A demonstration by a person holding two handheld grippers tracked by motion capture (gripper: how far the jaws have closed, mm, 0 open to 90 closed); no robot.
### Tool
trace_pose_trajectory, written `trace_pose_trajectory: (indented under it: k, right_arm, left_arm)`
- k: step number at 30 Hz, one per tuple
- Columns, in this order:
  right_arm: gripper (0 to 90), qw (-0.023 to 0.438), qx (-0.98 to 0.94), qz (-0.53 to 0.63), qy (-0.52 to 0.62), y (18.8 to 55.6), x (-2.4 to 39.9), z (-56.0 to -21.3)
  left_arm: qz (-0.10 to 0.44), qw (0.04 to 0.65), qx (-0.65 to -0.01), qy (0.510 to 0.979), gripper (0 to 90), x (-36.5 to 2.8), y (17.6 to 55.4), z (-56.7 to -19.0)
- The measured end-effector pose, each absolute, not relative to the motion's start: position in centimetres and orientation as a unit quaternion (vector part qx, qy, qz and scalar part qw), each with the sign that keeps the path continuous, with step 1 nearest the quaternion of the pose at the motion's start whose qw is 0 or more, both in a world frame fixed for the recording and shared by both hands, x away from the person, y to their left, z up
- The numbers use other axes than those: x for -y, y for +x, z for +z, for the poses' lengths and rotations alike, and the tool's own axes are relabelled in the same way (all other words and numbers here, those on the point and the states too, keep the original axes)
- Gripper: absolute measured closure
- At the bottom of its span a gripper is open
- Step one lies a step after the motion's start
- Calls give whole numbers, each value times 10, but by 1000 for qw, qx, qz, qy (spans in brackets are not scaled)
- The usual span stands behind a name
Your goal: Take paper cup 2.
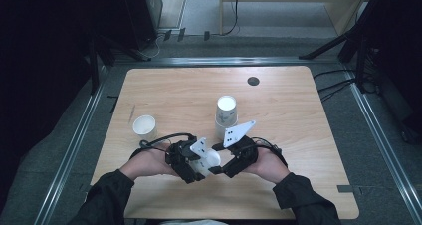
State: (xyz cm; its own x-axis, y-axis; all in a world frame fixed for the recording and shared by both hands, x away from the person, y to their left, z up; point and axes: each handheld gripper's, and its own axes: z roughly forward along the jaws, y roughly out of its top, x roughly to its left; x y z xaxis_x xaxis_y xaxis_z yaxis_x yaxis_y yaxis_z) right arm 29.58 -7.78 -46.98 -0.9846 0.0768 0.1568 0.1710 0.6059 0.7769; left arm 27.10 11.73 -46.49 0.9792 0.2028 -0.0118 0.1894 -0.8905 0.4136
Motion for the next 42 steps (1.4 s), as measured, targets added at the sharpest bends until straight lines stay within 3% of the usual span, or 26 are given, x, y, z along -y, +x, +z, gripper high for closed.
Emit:
trace_pose_trajectory:
  k: [8,15,18,24,42]
  right_arm:
    - [341,66,900,-428,-43,292,73,-472]
    - [353,72,900,-429,-42,292,73,-469]
    - [352,72,896,-435,-45,293,76,-465]
    - [351,68,887,-455,-50,296,84,-459]
    - [350,78,838,-536,-70,300,105,-439]
  left_arm:
    - [13,201,-86,976,286,-112,267,-468]
    - [9,211,-88,973,277,-113,267,-467]
    - [7,230,-91,969,258,-117,269,-464]
    - [18,261,-94,961,131,-124,269,-459]
    - [20,384,-119,915,144,-135,272,-442]
